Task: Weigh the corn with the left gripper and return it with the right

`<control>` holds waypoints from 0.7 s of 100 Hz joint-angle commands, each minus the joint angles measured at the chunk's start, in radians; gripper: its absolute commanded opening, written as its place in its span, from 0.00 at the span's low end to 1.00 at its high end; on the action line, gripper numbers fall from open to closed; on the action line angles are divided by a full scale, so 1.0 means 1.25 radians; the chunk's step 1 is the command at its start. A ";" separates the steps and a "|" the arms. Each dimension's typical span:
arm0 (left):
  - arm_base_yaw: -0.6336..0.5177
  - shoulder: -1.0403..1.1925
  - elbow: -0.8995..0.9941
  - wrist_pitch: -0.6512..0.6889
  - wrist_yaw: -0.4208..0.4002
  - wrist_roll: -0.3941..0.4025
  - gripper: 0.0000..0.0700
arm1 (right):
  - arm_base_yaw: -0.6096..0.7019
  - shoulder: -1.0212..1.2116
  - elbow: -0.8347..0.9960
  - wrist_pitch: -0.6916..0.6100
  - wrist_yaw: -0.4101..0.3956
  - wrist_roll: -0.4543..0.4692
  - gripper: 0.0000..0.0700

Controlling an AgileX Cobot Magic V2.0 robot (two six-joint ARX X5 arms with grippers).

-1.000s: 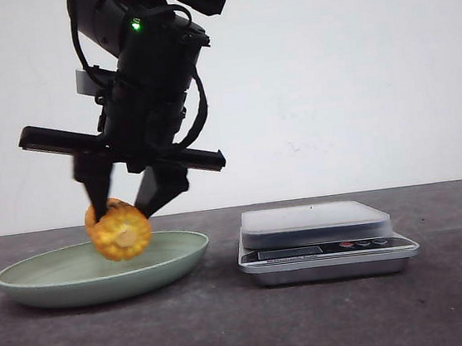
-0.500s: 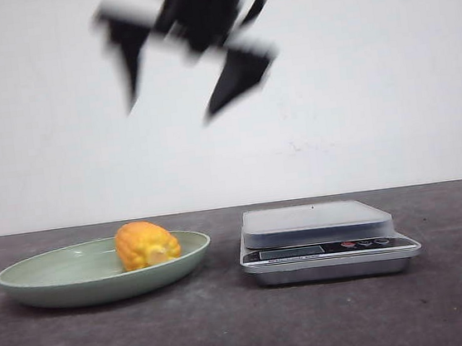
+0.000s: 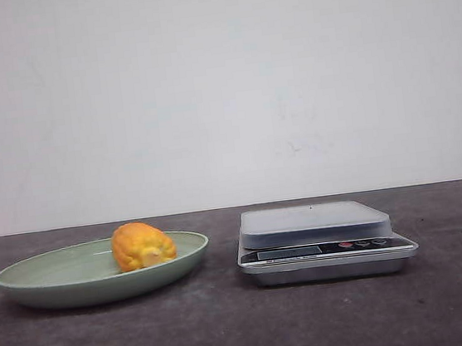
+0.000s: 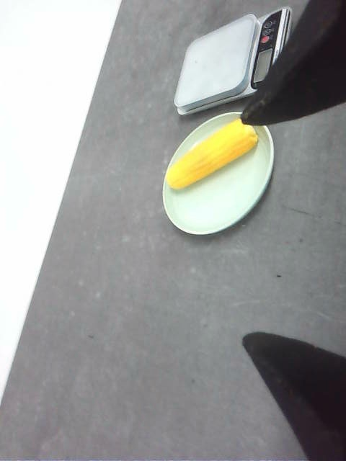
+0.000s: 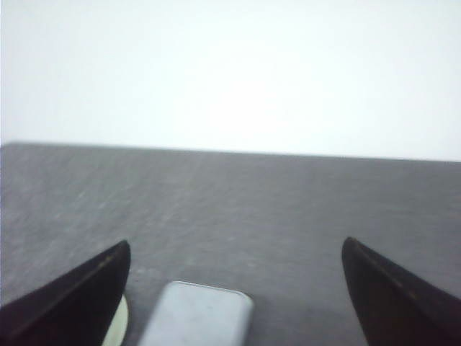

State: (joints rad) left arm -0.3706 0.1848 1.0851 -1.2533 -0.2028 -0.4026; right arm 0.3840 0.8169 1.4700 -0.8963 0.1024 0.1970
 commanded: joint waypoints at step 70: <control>-0.002 0.004 -0.118 0.171 0.035 0.023 0.01 | -0.012 -0.431 -0.399 -0.119 0.001 0.067 0.00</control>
State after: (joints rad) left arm -0.3706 0.1848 0.9295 -1.0649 -0.1585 -0.4000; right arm 0.3660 0.2813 0.9825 -1.0809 0.1017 0.2684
